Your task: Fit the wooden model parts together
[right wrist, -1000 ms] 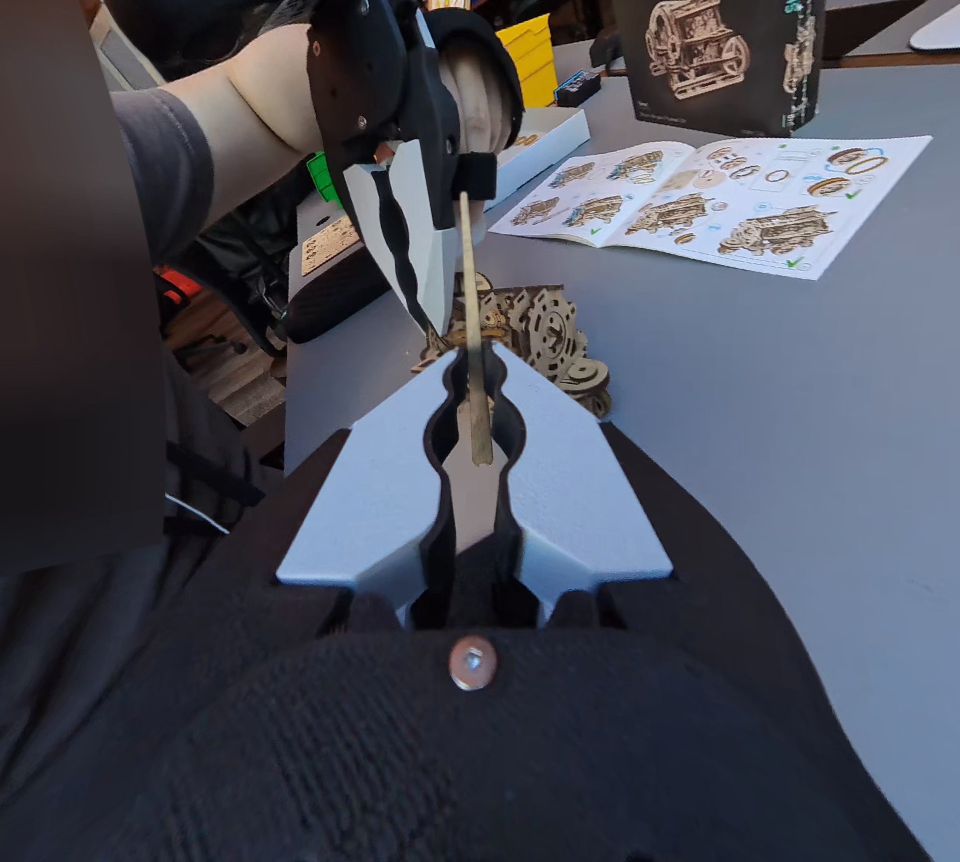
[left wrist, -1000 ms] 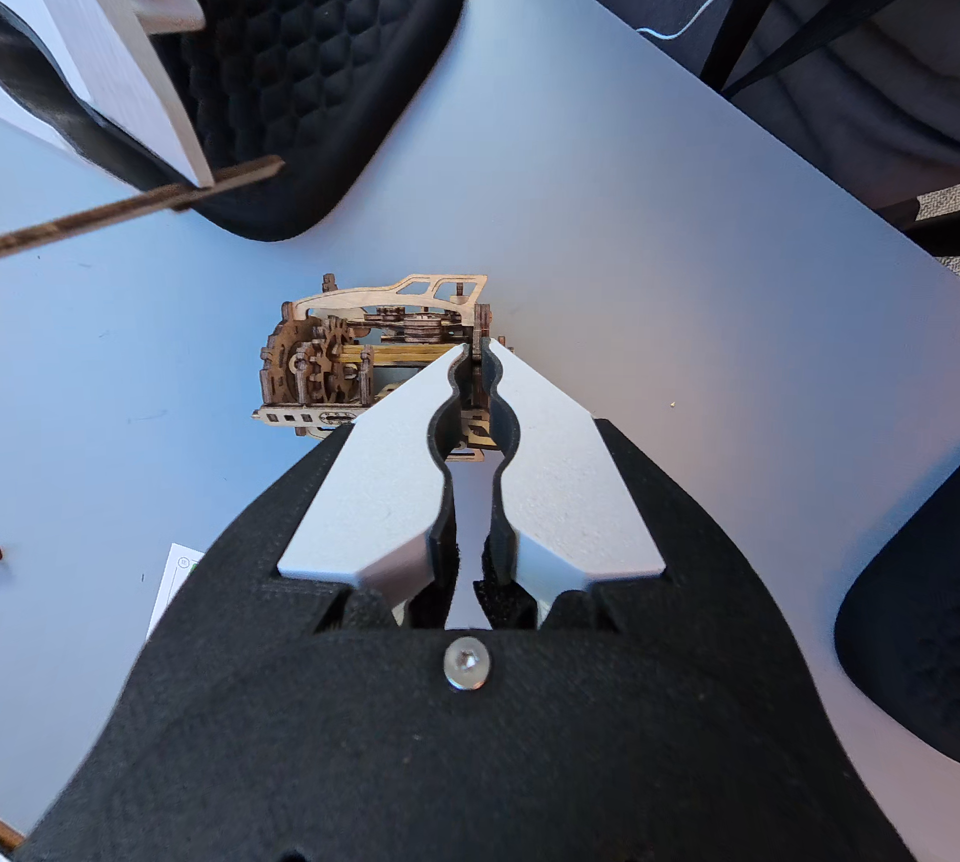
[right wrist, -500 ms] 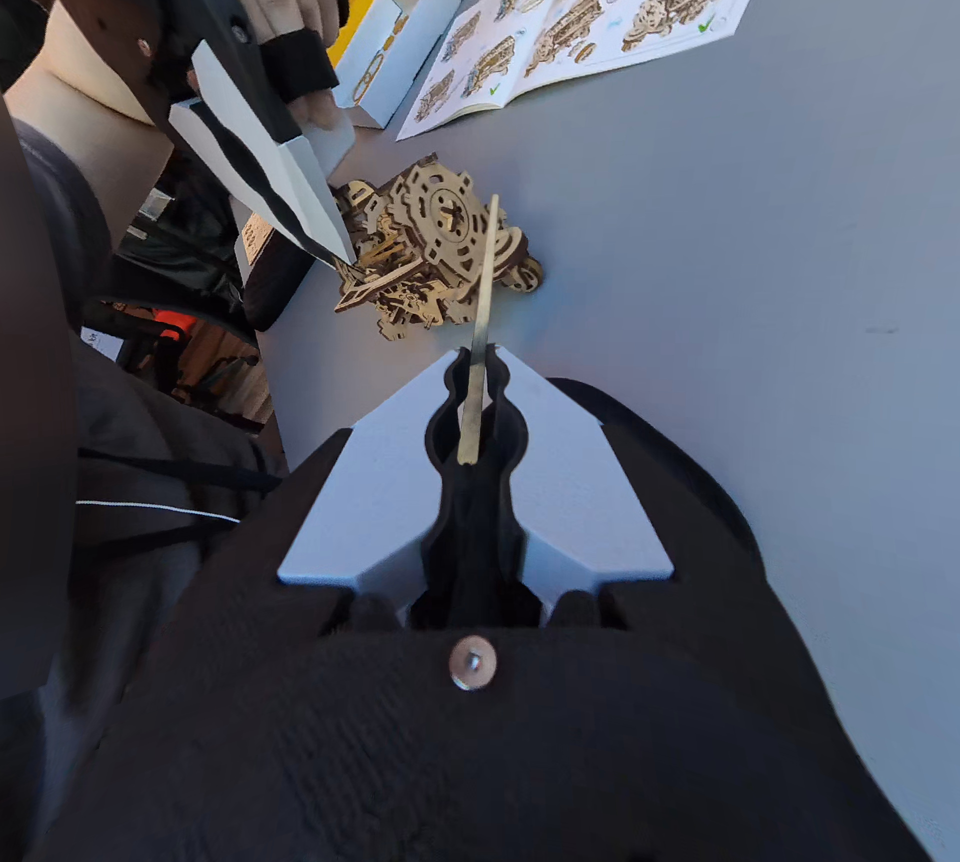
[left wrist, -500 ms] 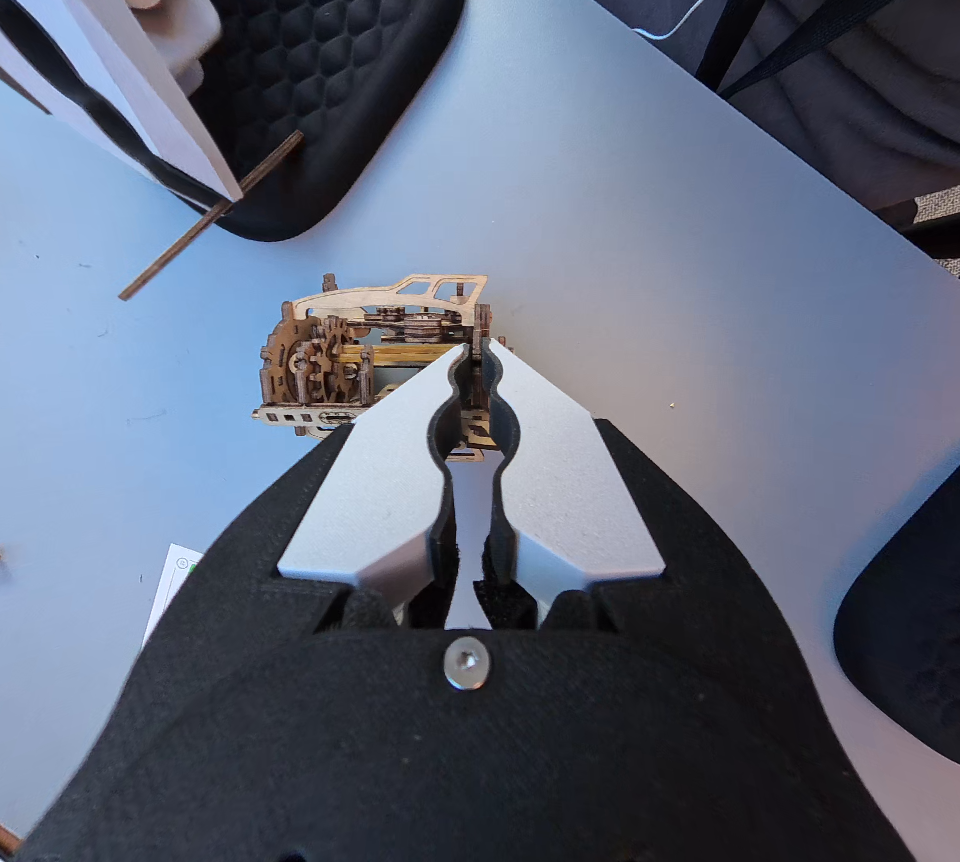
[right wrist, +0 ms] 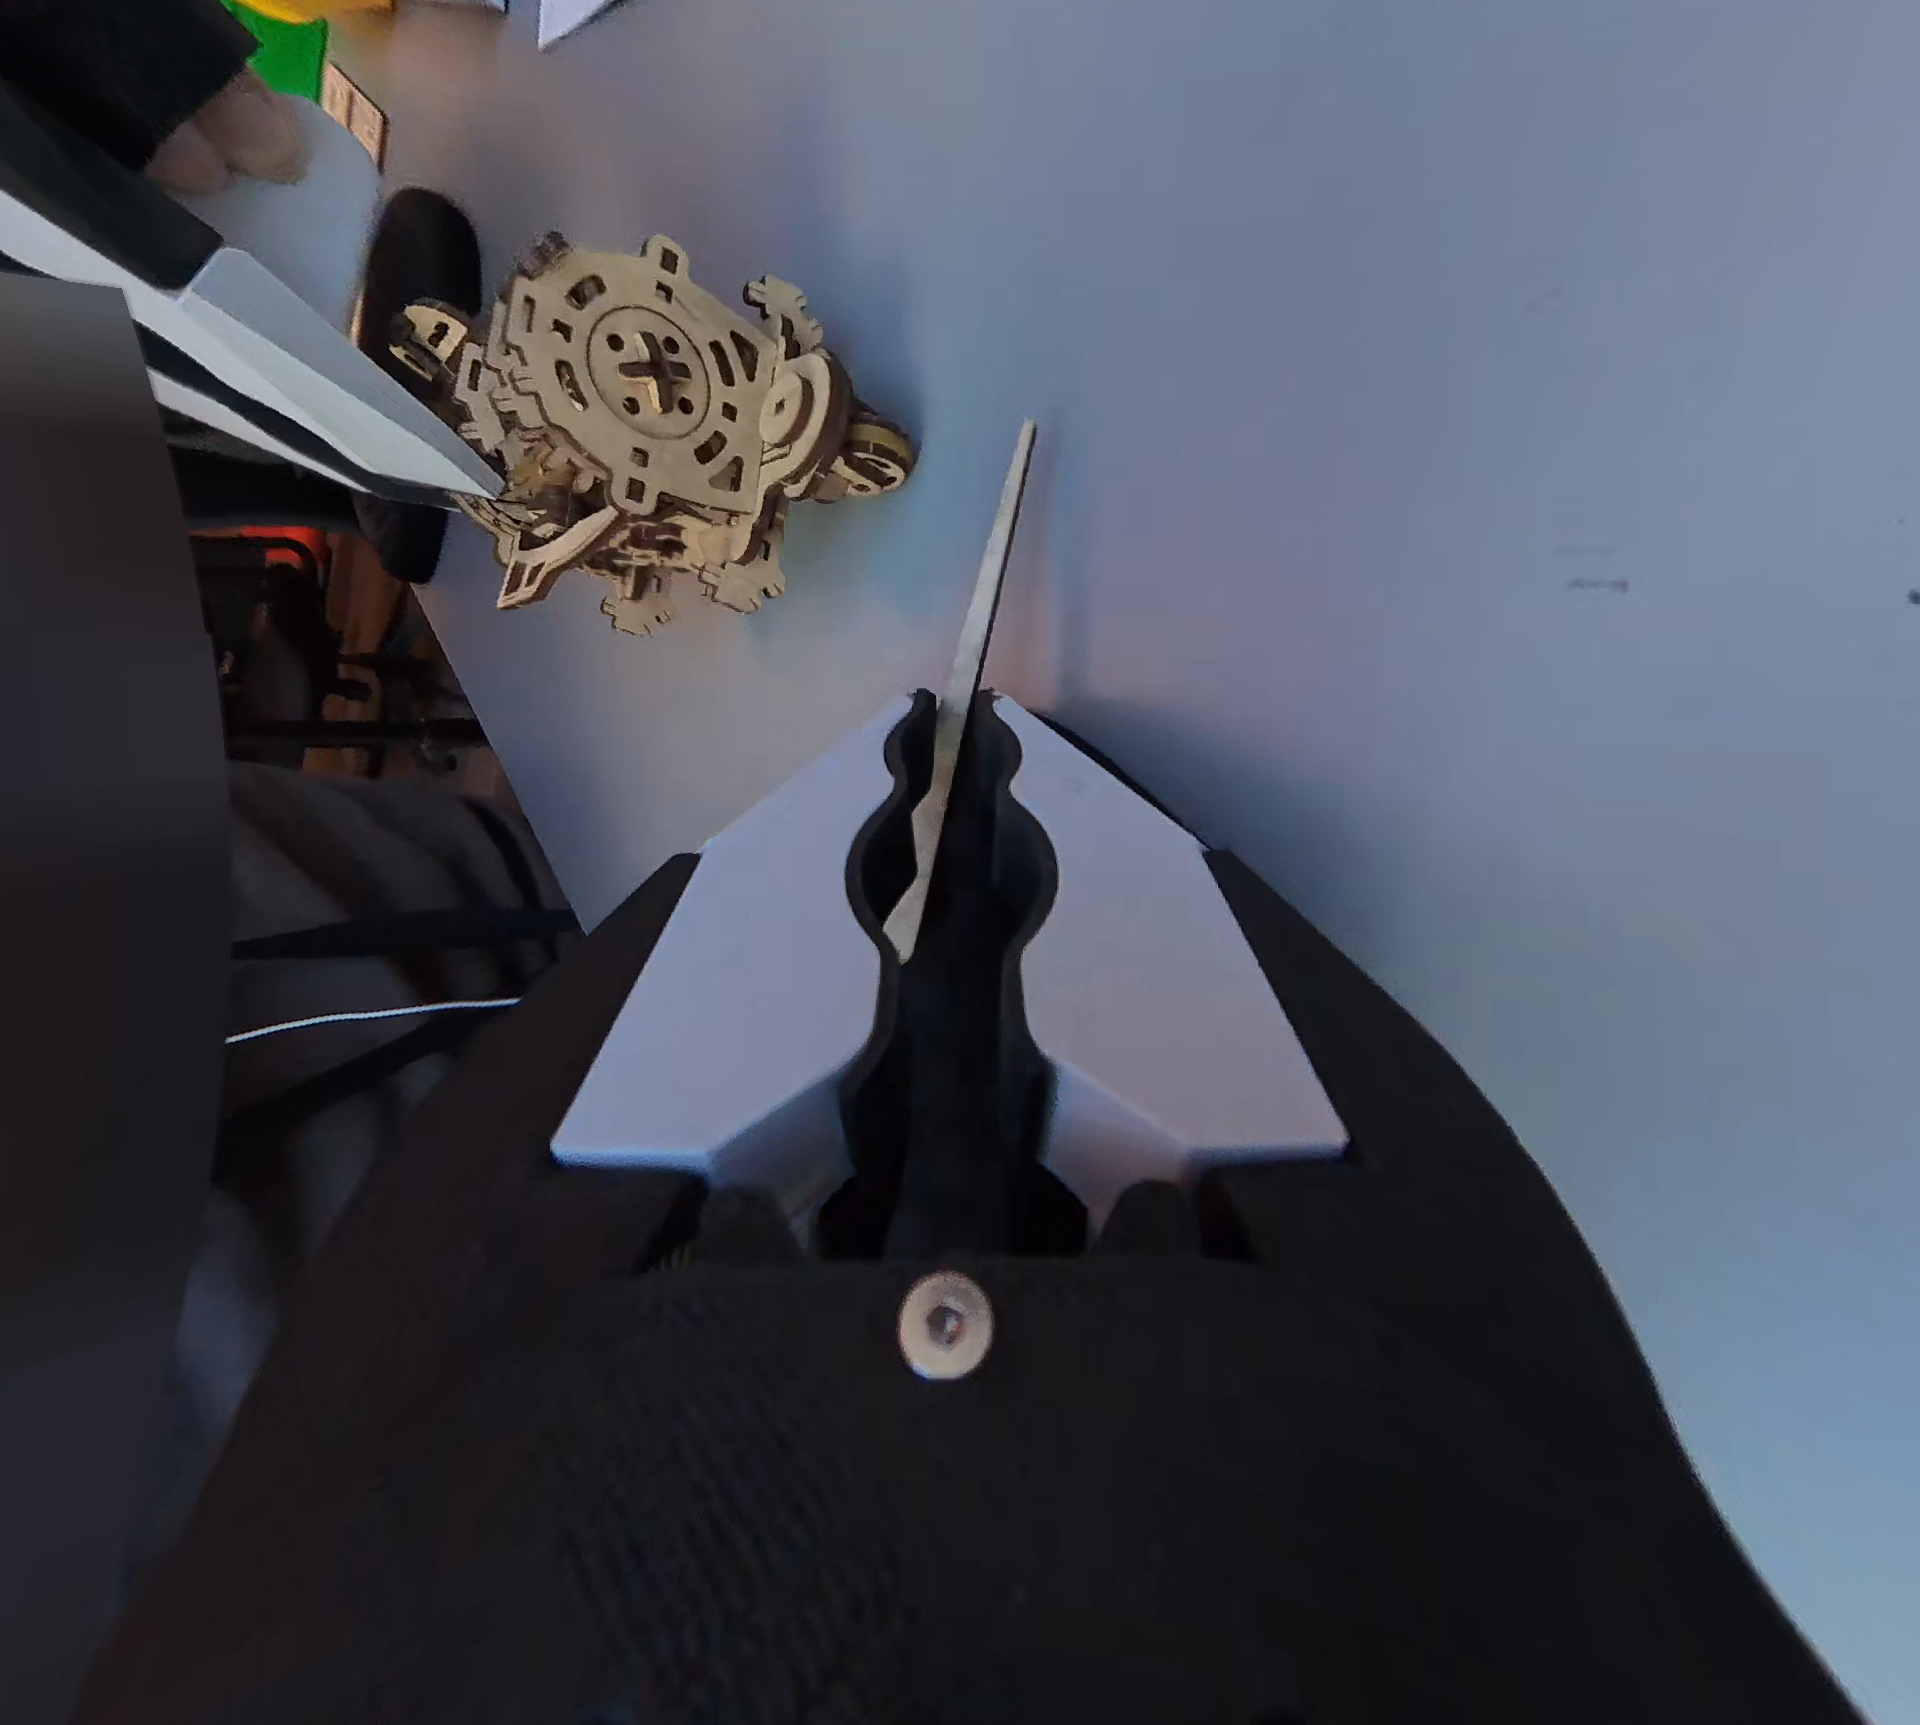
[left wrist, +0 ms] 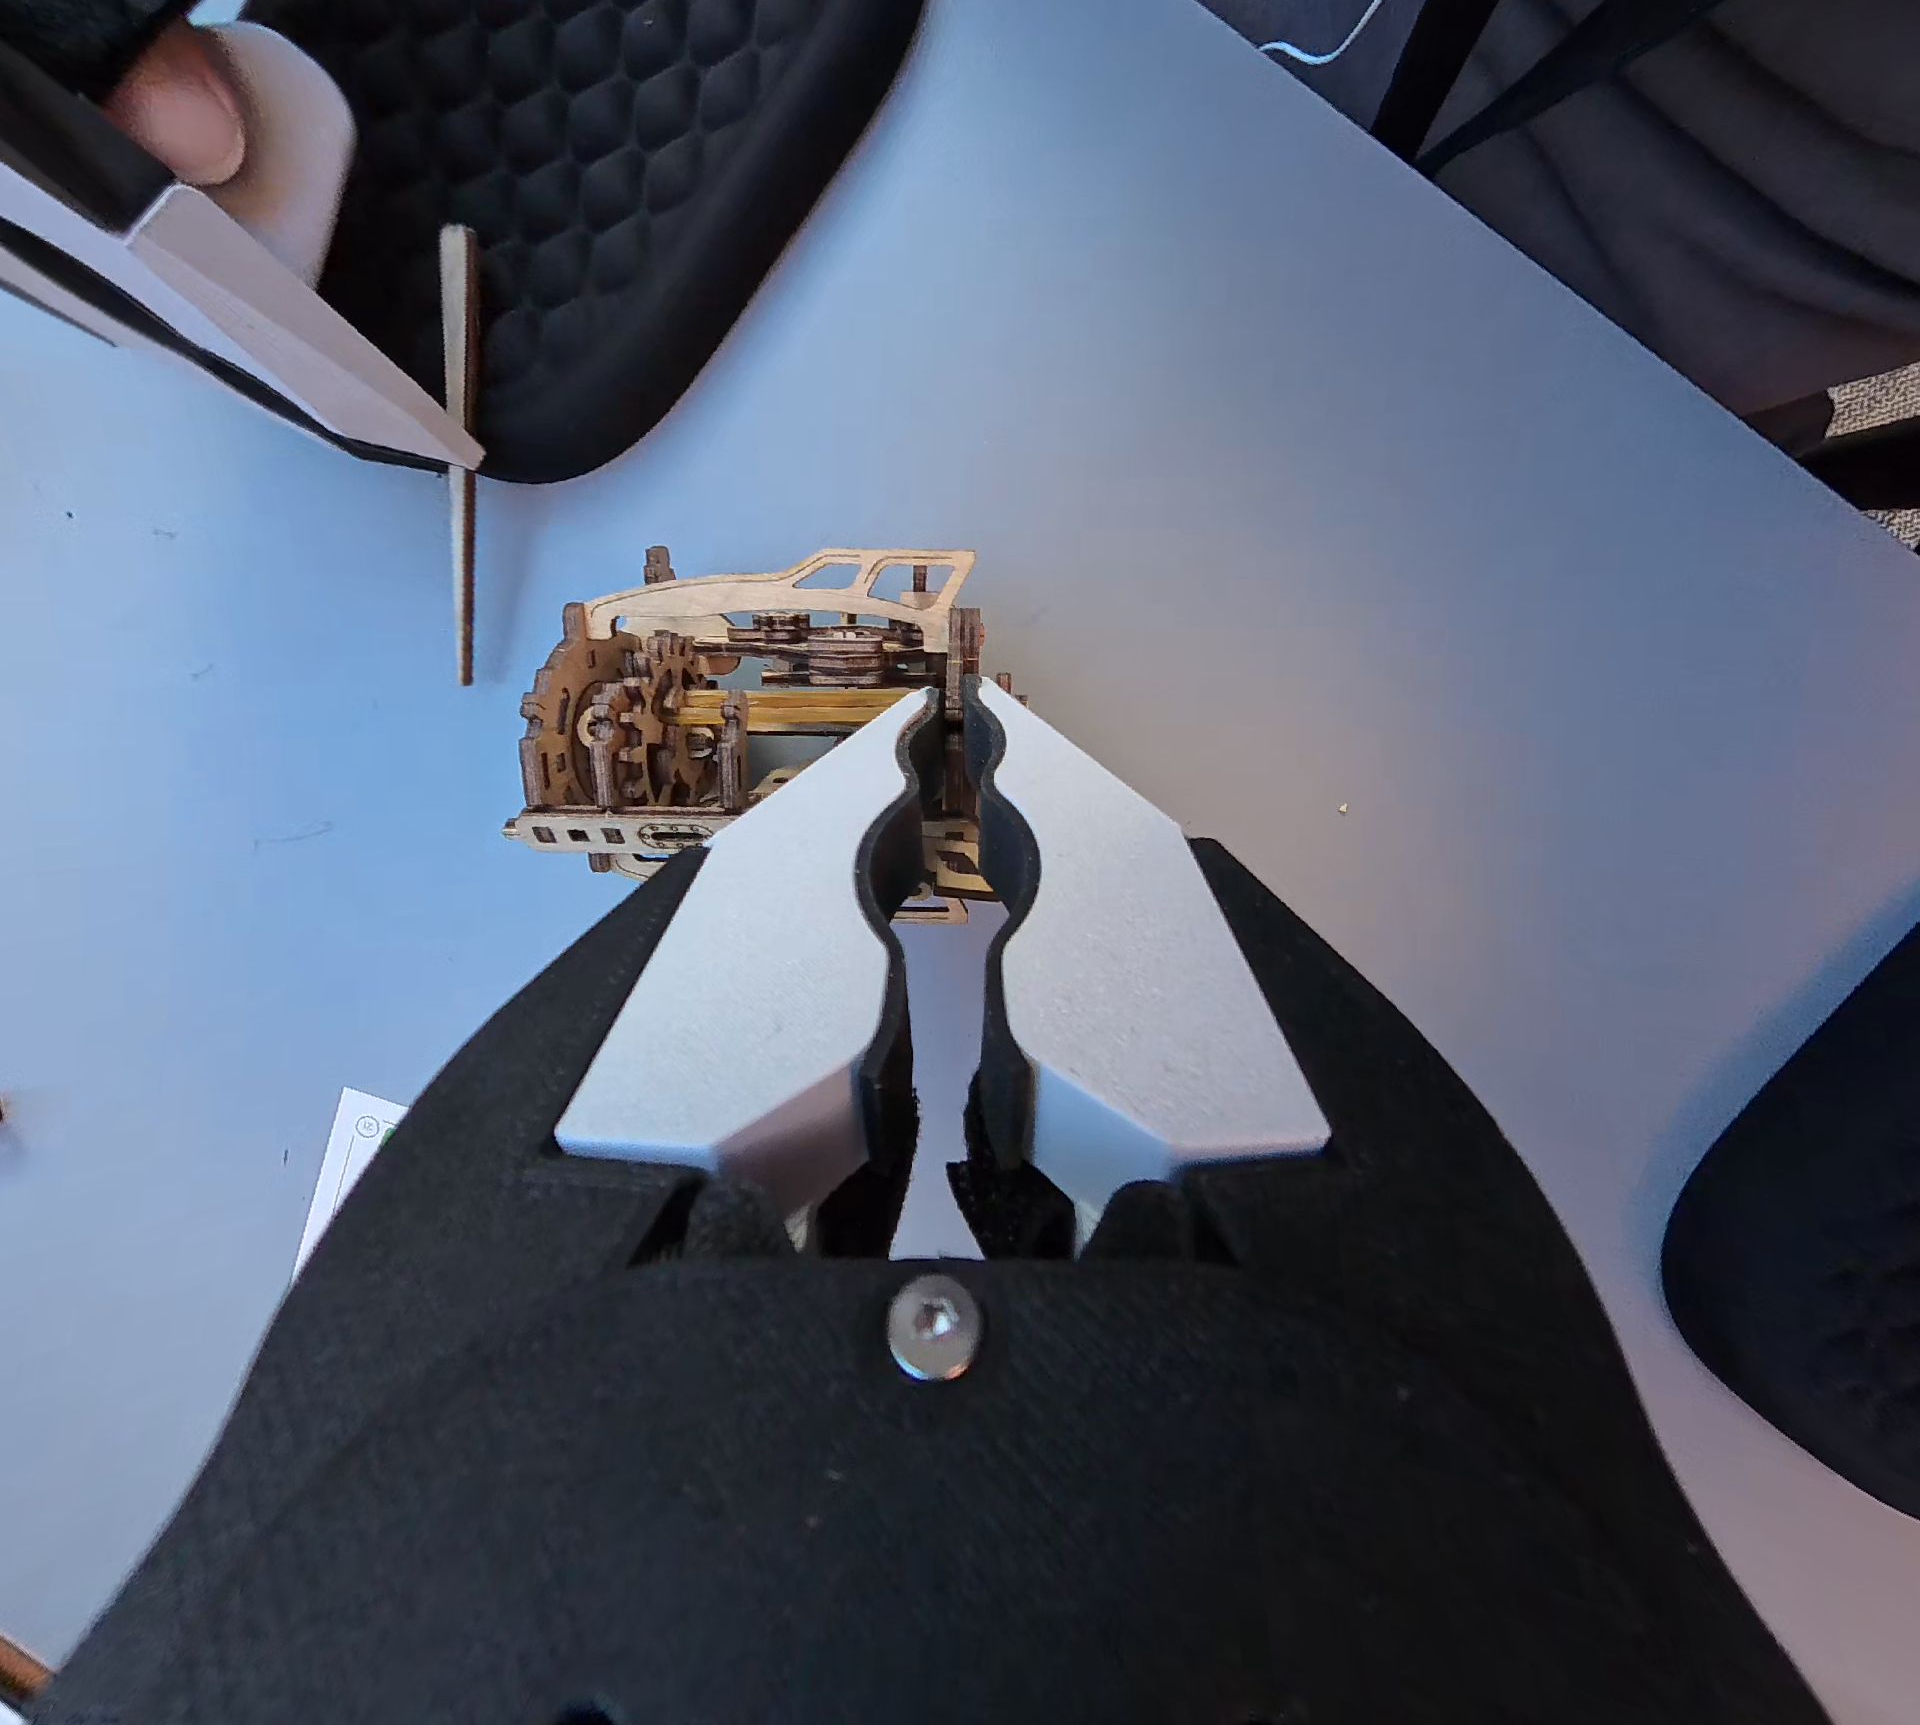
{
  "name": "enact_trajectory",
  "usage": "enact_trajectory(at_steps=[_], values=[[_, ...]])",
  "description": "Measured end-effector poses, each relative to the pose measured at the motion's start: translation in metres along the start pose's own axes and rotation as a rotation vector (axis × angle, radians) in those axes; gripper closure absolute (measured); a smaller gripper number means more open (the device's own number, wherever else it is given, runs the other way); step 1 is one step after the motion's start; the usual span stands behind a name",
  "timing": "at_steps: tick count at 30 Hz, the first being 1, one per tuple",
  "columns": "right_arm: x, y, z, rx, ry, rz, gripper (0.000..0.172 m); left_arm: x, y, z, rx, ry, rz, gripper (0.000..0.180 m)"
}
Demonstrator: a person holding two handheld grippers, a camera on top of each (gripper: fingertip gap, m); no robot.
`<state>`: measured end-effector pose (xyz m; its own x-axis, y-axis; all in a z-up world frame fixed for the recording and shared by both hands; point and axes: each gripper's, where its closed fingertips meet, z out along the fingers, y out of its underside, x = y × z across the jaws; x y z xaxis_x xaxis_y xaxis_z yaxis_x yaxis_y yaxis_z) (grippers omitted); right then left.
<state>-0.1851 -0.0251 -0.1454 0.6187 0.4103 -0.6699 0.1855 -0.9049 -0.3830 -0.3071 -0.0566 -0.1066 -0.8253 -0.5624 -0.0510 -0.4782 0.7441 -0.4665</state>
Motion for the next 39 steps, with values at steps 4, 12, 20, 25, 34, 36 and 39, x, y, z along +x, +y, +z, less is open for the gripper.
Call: enact_trajectory(at_steps=[4, 12, 20, 25, 34, 36, 39], values=[[0.004, 0.001, 0.001, -0.142, 0.084, -0.102, 0.164, 0.000, 0.000, 0.000, 0.004, -0.001, -0.004, 0.180], [0.006, -0.022, -0.007, -0.310, 0.204, -0.517, 0.153, 0.000, 0.000, 0.000, -0.002, 0.002, 0.001, 0.180], [0.010, -0.023, 0.014, -0.333, 0.218, -0.890, 0.154, 0.001, 0.000, -0.001, -0.004, 0.006, -0.003, 0.180], [0.022, -0.029, 0.019, -0.330, 0.259, -0.928, 0.168, 0.001, 0.000, -0.001, -0.008, 0.004, -0.006, 0.180], [0.070, -0.101, 0.000, 0.041, 0.382, -0.299, 0.165, 0.001, 0.000, 0.000, -0.016, 0.005, -0.007, 0.180], [0.071, -0.102, -0.006, 0.017, 0.413, -0.354, 0.155, 0.001, 0.000, -0.001, -0.016, 0.005, -0.008, 0.180], [0.074, -0.102, -0.018, -0.005, 0.436, -0.431, 0.157, 0.001, 0.000, -0.001, -0.016, 0.005, -0.008, 0.180]])
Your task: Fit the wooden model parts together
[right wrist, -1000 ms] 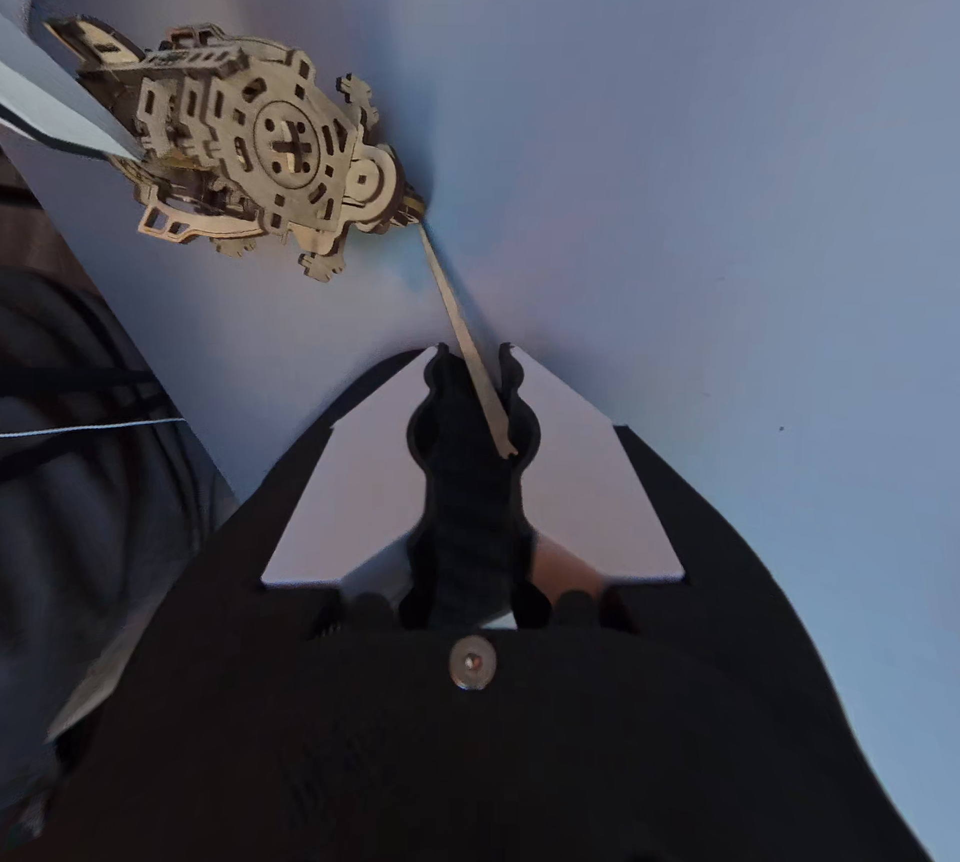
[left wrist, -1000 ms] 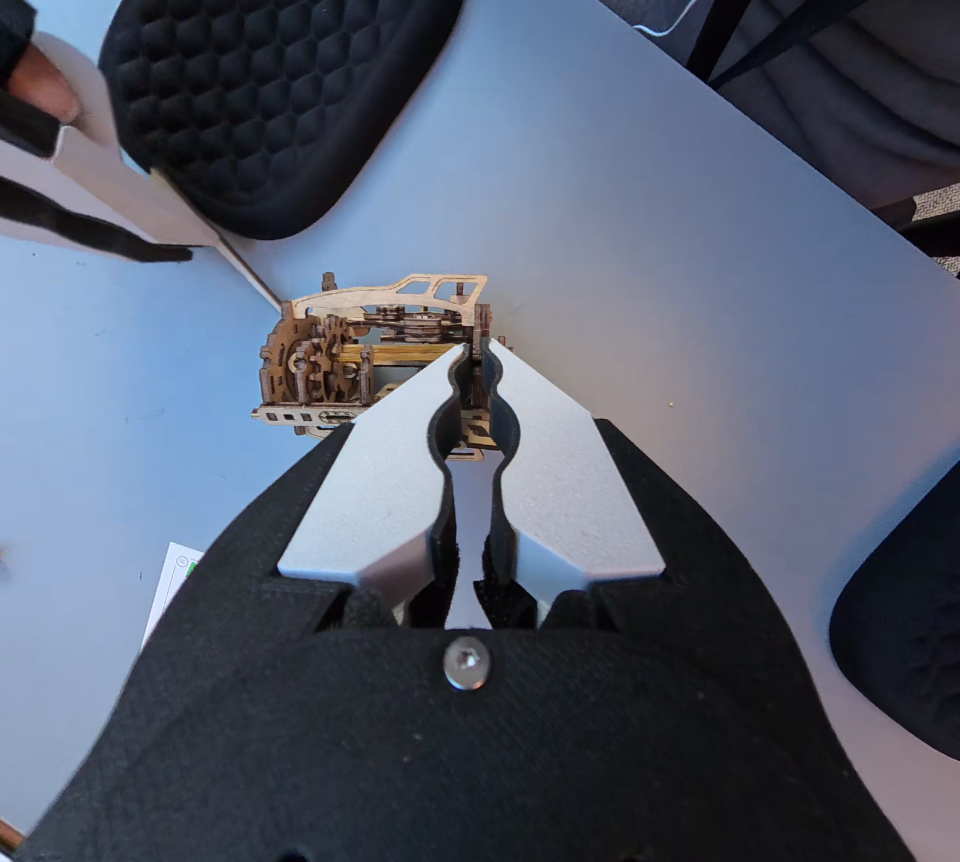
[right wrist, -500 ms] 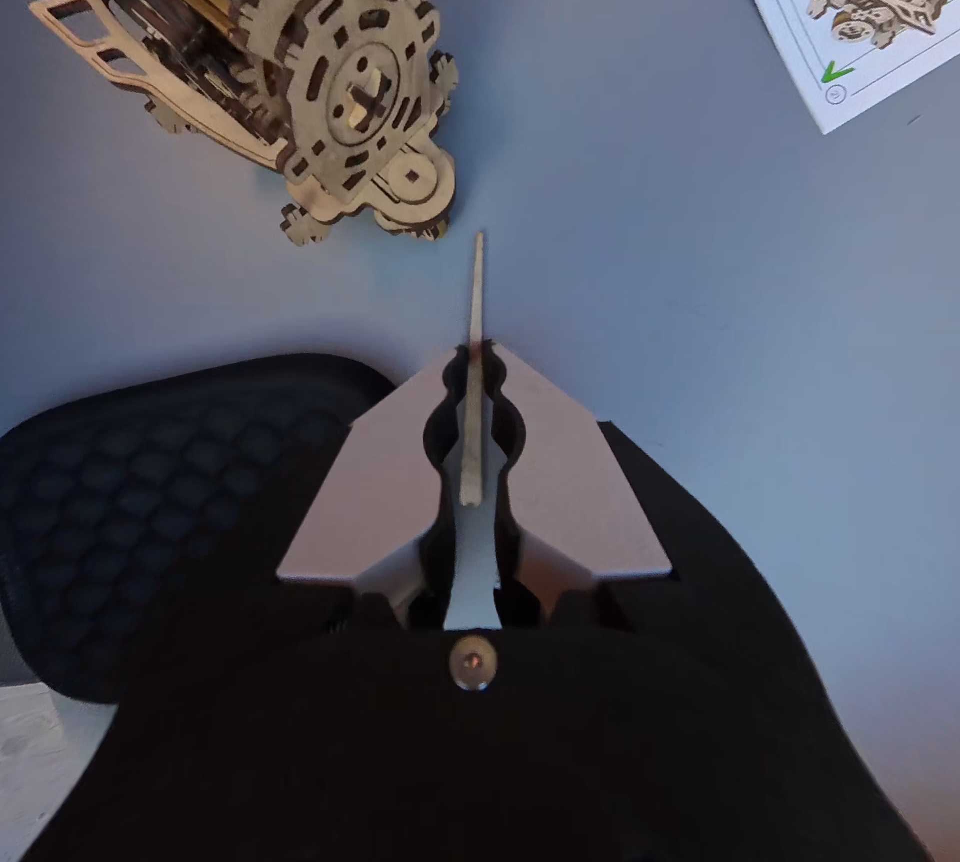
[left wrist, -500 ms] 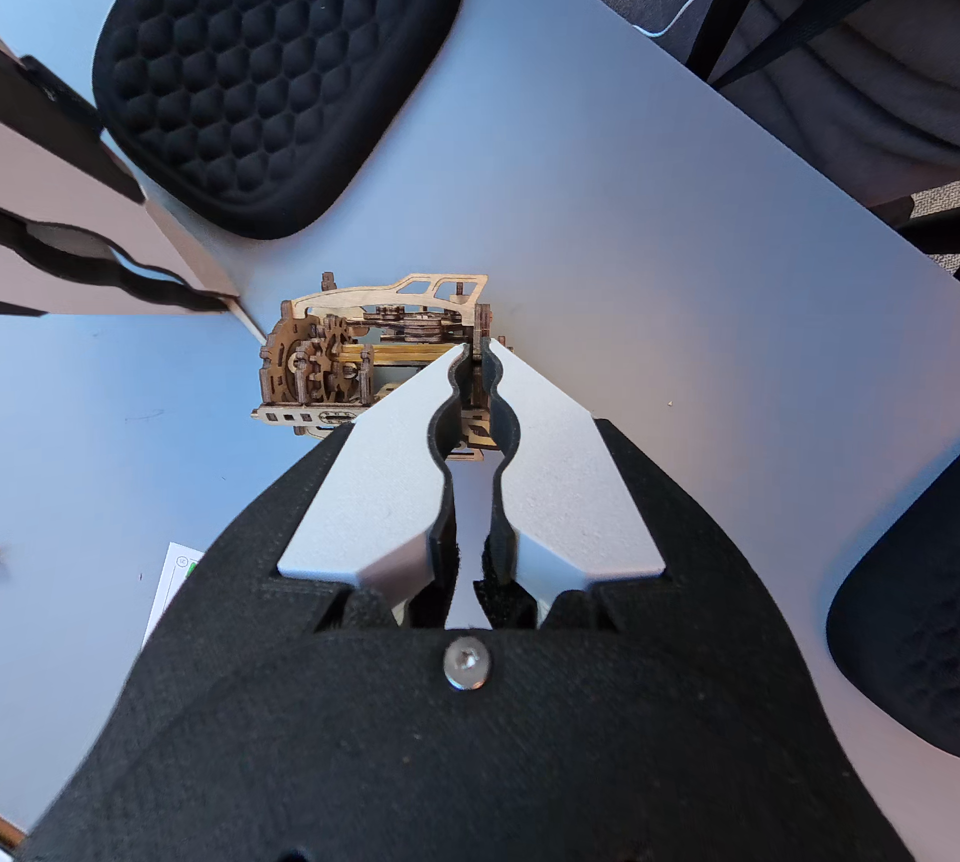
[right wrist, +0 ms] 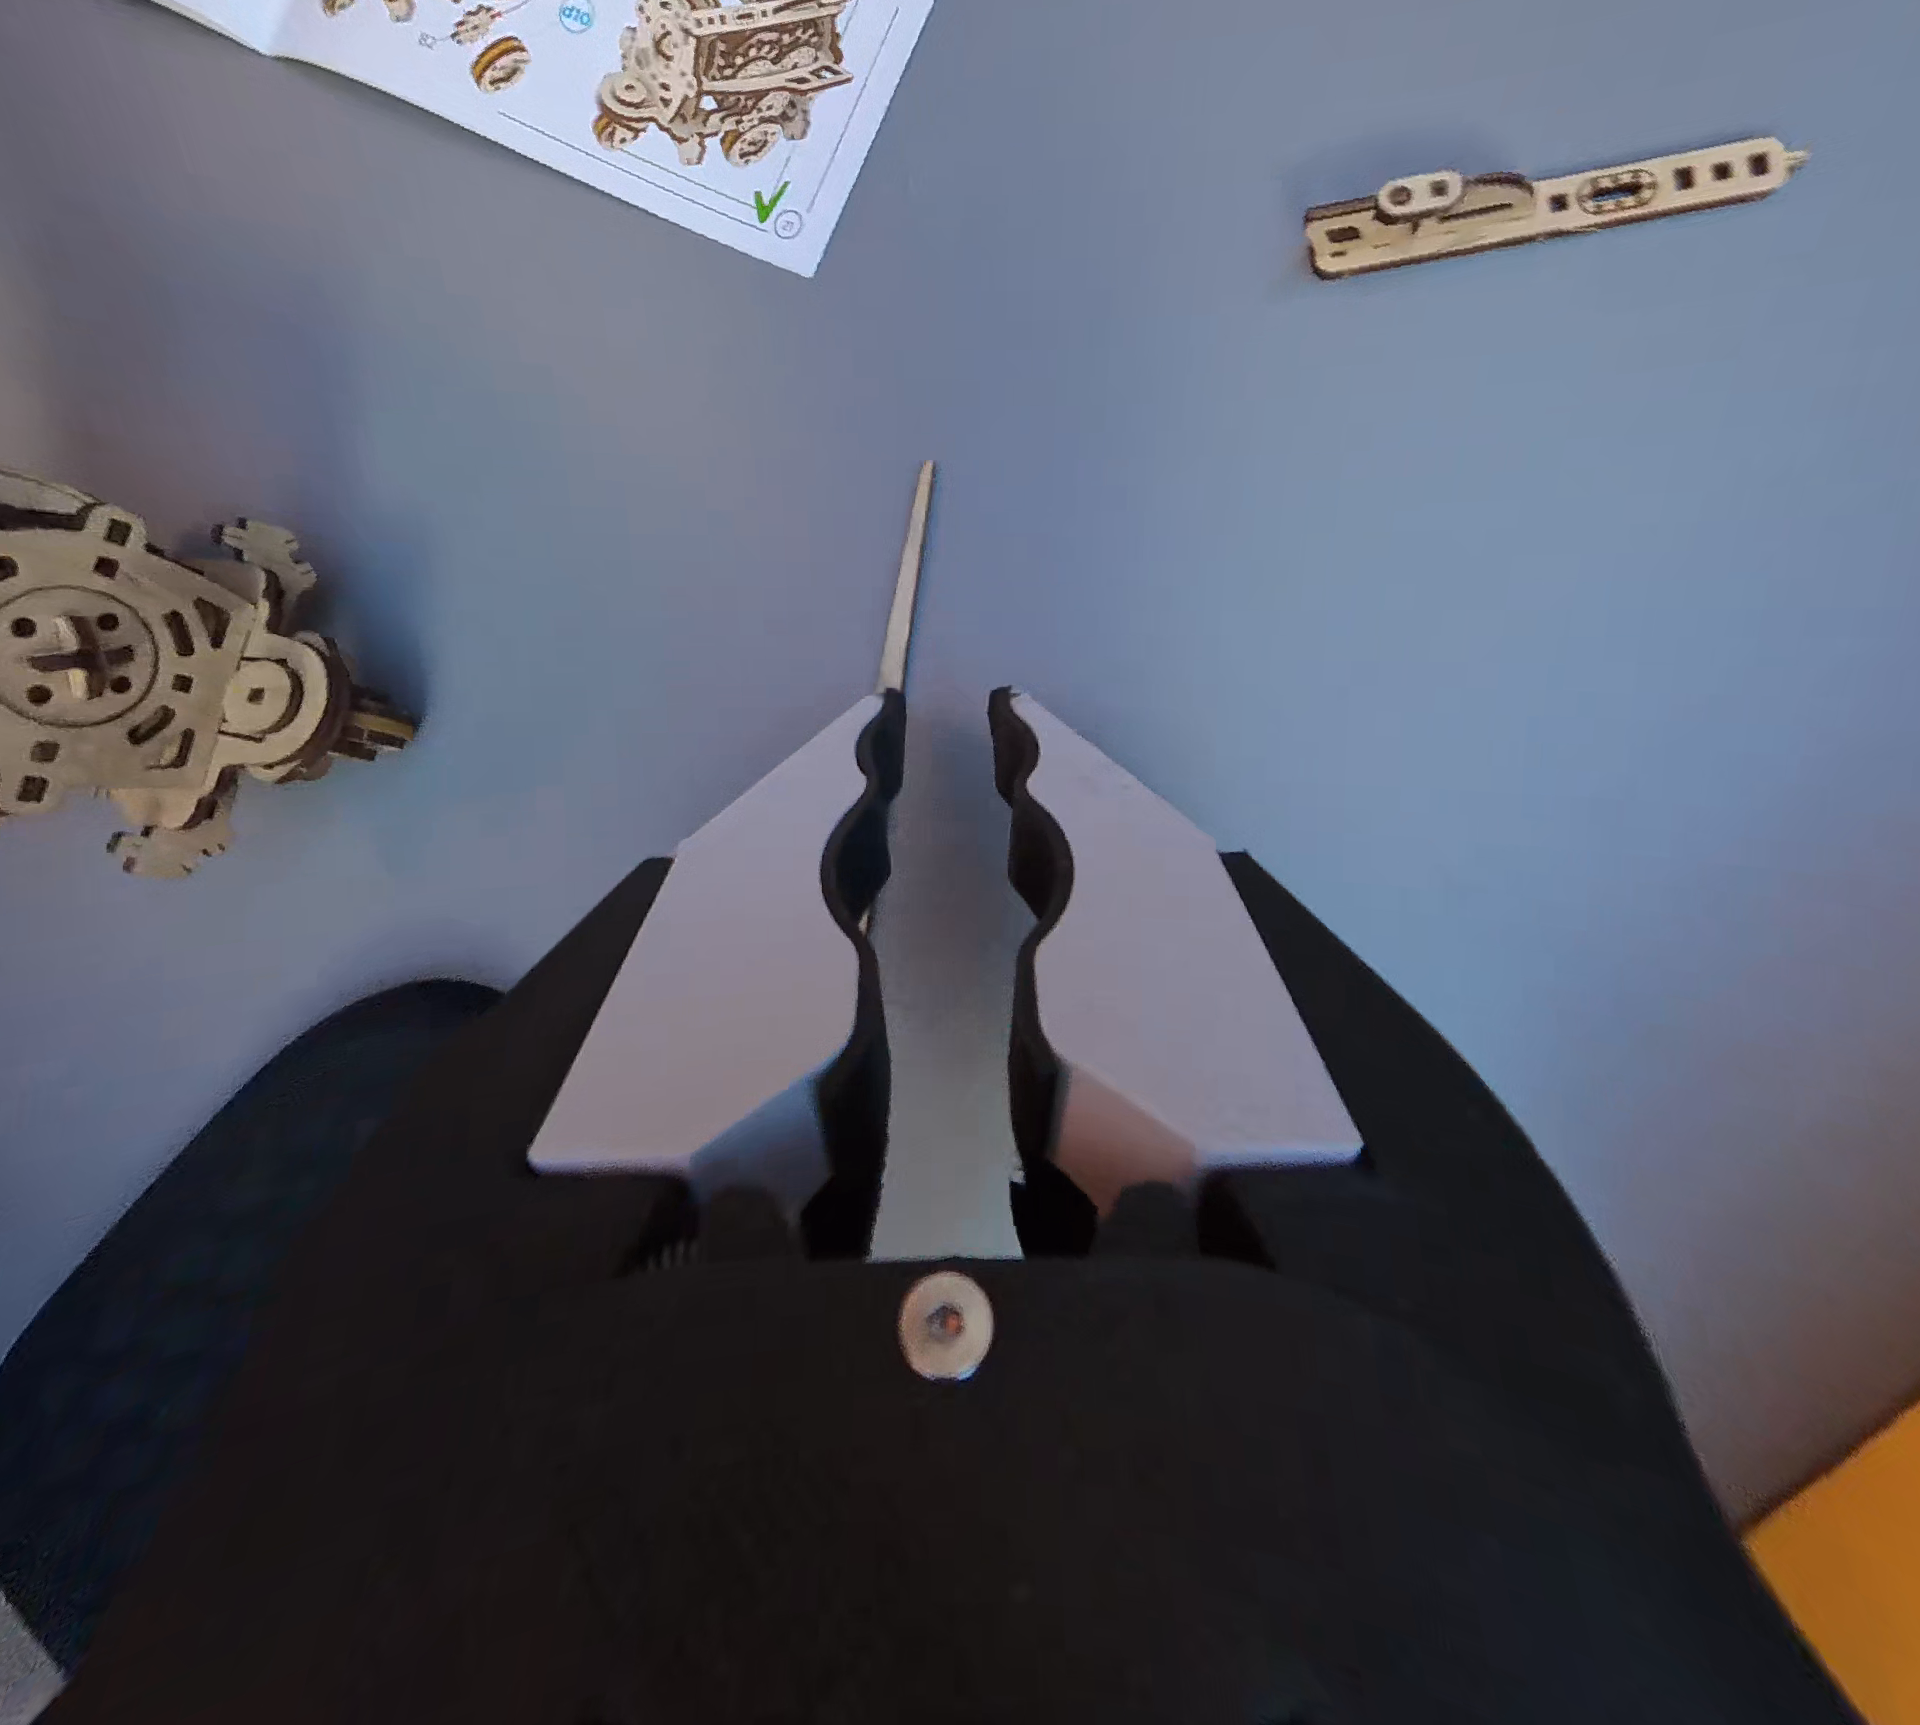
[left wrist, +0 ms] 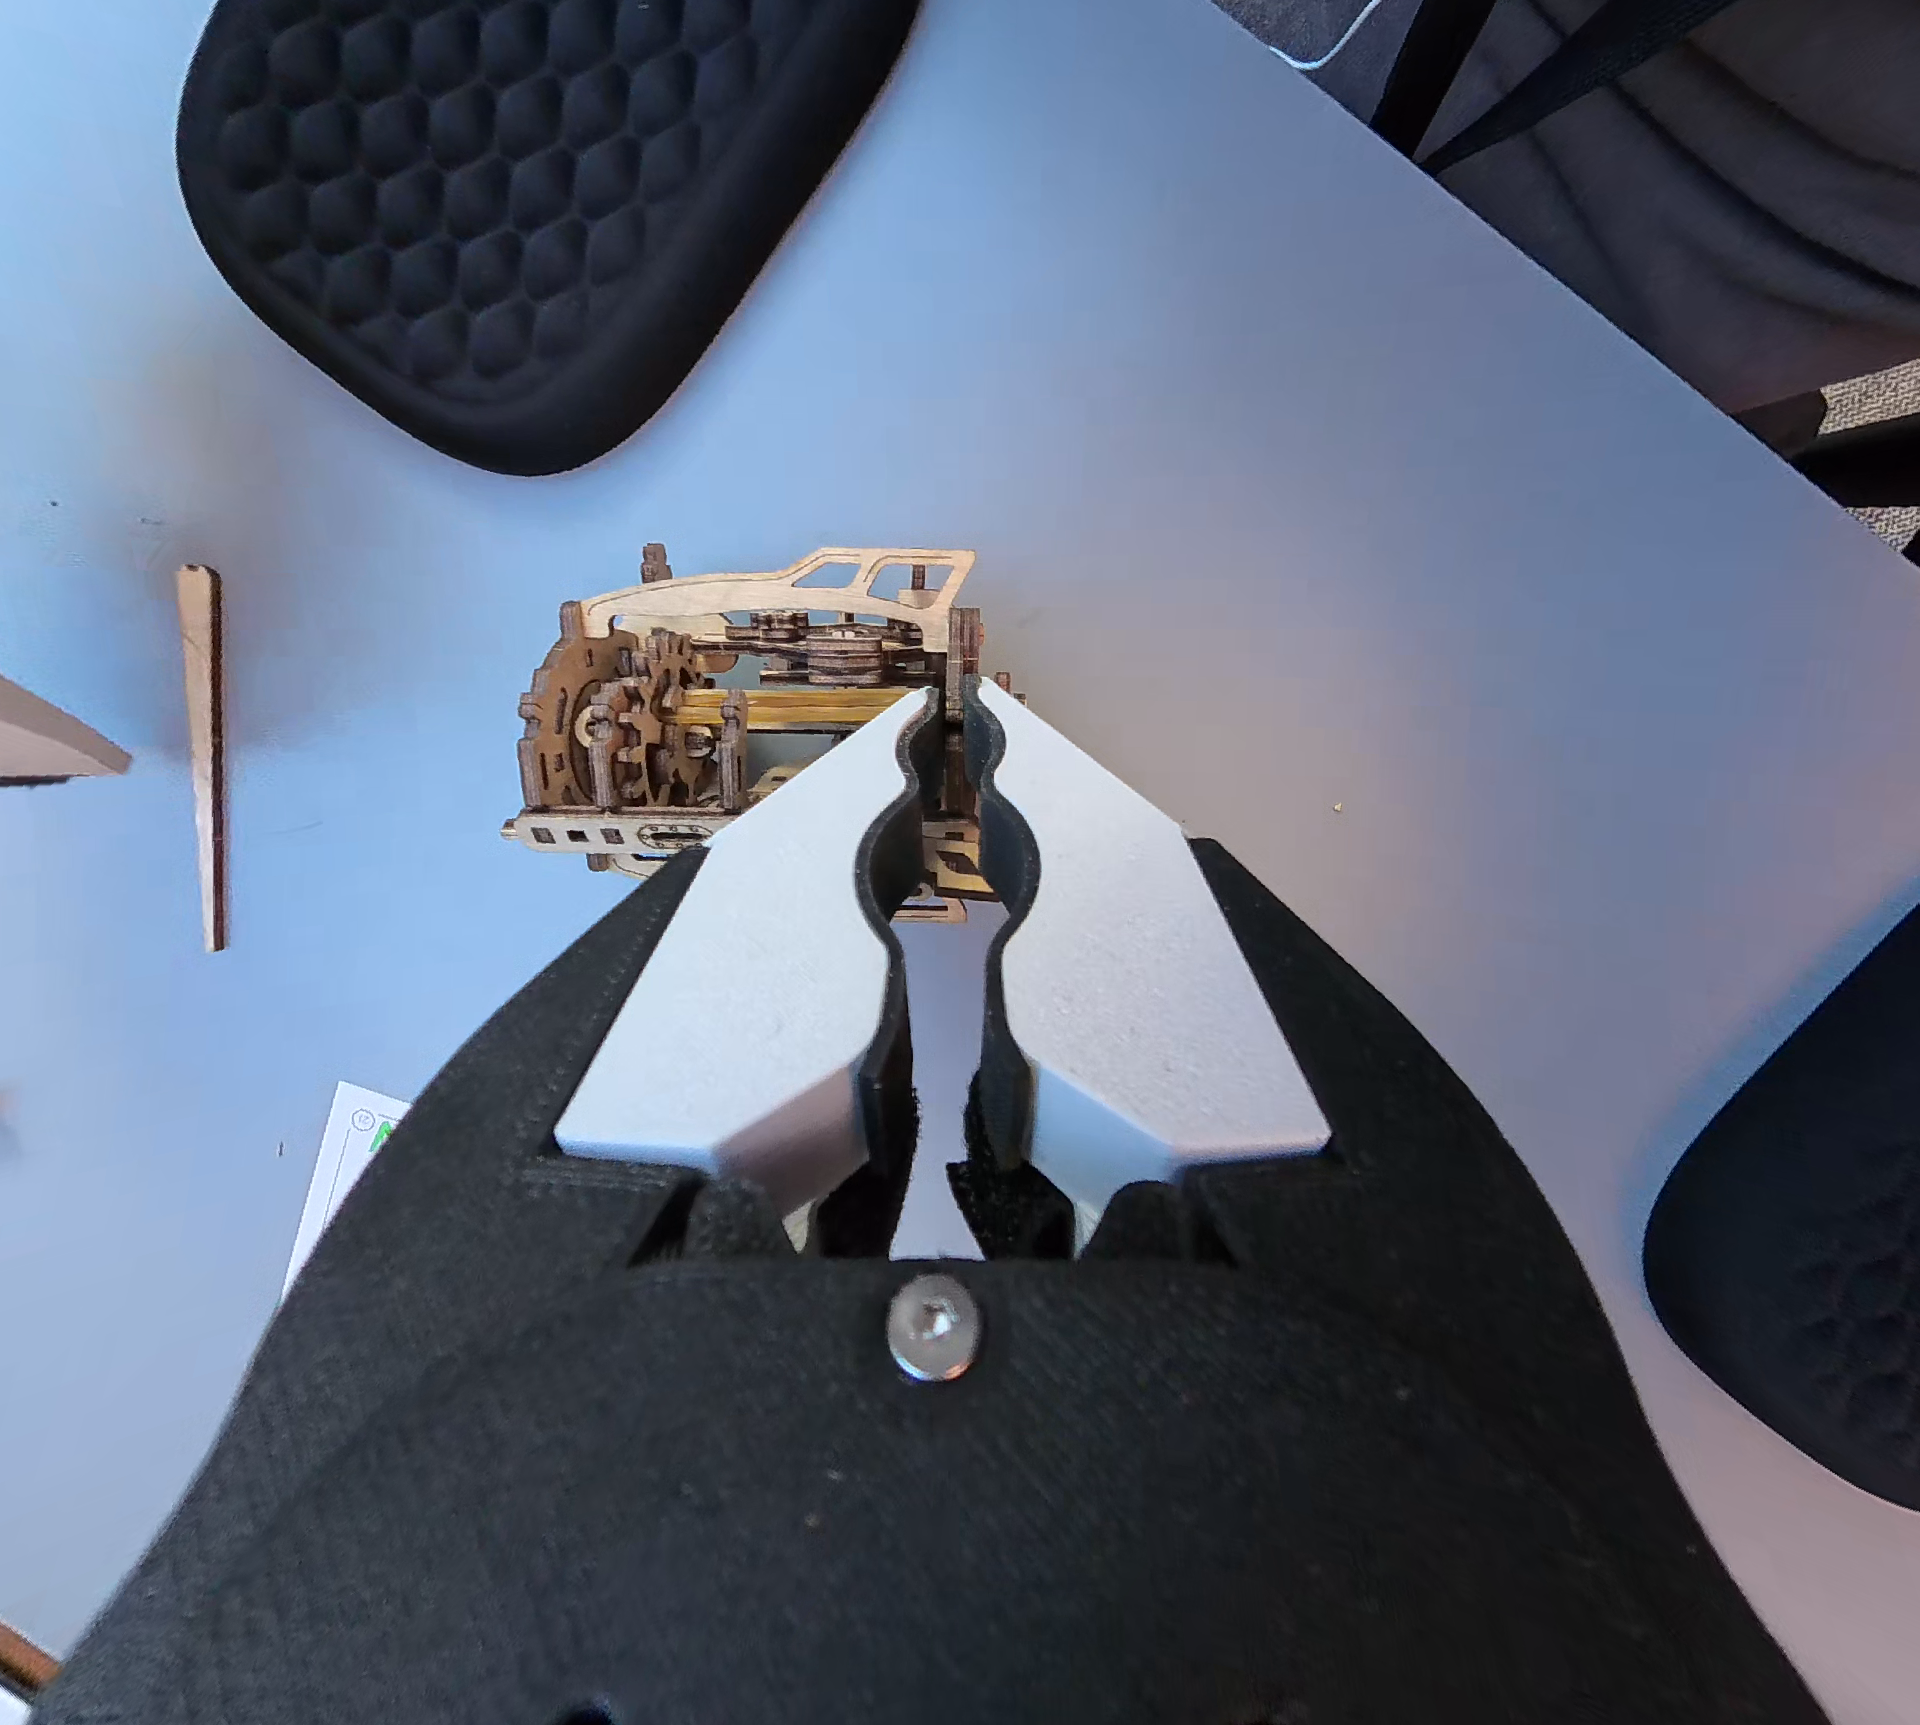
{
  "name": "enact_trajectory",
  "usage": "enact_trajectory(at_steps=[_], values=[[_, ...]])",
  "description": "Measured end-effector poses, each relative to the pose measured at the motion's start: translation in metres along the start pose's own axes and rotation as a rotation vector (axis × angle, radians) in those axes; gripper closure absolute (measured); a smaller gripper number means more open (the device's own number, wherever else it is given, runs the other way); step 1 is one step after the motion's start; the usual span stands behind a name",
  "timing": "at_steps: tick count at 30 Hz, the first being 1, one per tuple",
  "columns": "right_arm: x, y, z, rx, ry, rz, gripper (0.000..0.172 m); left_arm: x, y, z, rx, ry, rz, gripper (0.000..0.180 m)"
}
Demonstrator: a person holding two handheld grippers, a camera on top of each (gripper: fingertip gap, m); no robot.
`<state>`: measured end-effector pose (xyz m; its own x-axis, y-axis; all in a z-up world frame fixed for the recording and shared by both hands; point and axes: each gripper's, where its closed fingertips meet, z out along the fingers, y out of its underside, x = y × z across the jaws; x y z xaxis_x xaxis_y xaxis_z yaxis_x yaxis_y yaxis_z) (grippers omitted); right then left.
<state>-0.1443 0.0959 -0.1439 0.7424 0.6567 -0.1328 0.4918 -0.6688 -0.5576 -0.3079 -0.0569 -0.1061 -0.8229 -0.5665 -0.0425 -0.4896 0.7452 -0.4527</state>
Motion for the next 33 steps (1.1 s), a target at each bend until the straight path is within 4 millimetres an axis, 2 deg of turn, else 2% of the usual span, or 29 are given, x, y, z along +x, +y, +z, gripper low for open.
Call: enact_trajectory(at_steps=[3, 7, 9, 13, 15, 17, 20, 23, 26, 27, 29, 33], values=[[-0.008, -0.005, 0.000, -0.012, -0.051, -0.054, 0.151, 0.000, 0.000, 0.000, -0.002, 0.001, 0.001, 0.180], [-0.012, -0.008, 0.021, -0.165, -0.006, -0.175, 0.150, 0.000, 0.000, 0.000, -0.003, 0.002, -0.006, 0.180], [-0.009, -0.013, 0.030, -0.213, 0.027, -0.197, 0.162, 0.000, 0.000, 0.000, -0.004, 0.002, -0.009, 0.180], [-0.012, -0.013, 0.033, -0.307, 0.018, -0.246, 0.170, 0.001, 0.001, -0.001, -0.002, -0.001, -0.009, 0.180], [-0.015, -0.018, 0.034, -0.260, 0.019, -0.276, 0.170, 0.000, 0.001, -0.001, -0.001, -0.001, -0.008, 0.180], [-0.029, -0.032, 0.030, -0.140, -0.052, -0.213, 0.170, 0.000, 0.000, 0.000, -0.001, 0.001, -0.006, 0.180], [-0.054, -0.068, 0.002, 0.139, -0.178, -0.094, 0.170, 0.000, 0.000, 0.000, 0.002, 0.002, -0.006, 0.180], [-0.093, -0.105, -0.057, 0.519, -0.393, 0.018, 0.170, -0.001, 0.000, 0.000, 0.007, -0.002, -0.005, 0.180], [-0.127, -0.114, -0.115, 0.835, -0.610, 0.155, 0.171, -0.001, 0.000, -0.001, 0.013, -0.010, -0.005, 0.180], [-0.136, -0.110, -0.124, 0.895, -0.652, 0.197, 0.171, -0.001, 0.001, -0.001, 0.013, -0.012, -0.006, 0.180], [-0.152, -0.095, -0.122, 0.907, -0.681, 0.248, 0.170, 0.000, 0.001, -0.001, 0.012, -0.015, -0.007, 0.180], [-0.173, -0.076, -0.107, 0.956, -0.579, 0.205, 0.170, -0.001, 0.000, 0.000, 0.009, -0.014, -0.003, 0.180]])
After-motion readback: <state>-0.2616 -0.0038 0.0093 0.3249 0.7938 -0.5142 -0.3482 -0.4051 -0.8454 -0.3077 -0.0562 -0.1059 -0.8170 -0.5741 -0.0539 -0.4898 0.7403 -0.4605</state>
